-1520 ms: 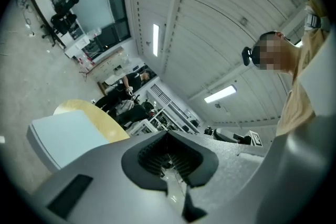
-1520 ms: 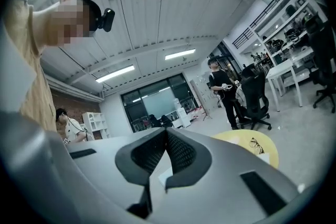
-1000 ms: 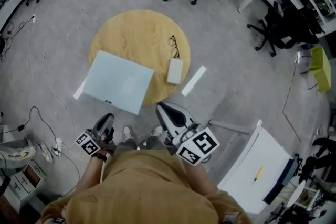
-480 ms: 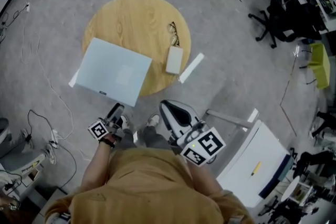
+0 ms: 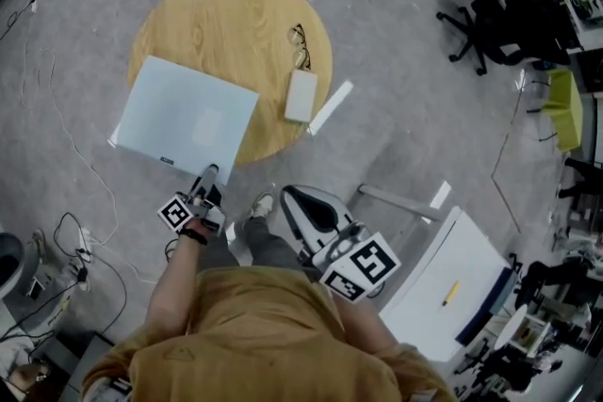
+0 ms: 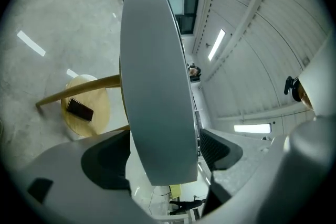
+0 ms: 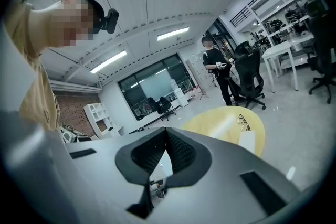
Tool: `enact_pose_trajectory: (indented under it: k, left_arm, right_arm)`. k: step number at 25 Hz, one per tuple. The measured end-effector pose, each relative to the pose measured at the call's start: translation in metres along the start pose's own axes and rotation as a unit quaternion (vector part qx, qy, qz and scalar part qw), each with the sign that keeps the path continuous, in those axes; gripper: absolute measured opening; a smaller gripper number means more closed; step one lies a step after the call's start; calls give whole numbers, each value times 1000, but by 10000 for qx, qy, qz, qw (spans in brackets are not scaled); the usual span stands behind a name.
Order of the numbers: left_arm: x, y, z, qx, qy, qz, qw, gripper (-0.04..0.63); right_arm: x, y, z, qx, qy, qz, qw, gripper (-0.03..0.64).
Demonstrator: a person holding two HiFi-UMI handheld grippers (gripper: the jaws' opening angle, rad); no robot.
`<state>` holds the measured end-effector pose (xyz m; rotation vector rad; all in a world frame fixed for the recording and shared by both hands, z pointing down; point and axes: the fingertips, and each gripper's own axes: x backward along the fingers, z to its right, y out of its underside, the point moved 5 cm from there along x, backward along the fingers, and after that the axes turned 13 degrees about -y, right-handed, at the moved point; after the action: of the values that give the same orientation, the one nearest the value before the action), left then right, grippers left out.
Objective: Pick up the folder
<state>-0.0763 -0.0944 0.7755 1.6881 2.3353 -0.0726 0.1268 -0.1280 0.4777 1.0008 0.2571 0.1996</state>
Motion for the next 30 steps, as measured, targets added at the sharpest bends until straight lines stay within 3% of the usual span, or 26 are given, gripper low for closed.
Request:
enact_pose_trajectory:
  k: [13,19,24,30]
  left_arm:
    - [-19,6,1,510,373,472,9969,399]
    - [-32,18,2,480,415,235,9977,399]
    - [-26,17,-1,630,431,494,9959,393]
    - [-25,20,1,697,342,484,9958,377]
  right_arm:
    - [25,13,1,-69,190,-98,9997,-2]
    - [33,20,-2,-52,180,-153,9997,-2]
    - [39,21,-4,-51,186,-178,9997,-2]
    - [42,22,-4,-52,145,-177,9997,-2]
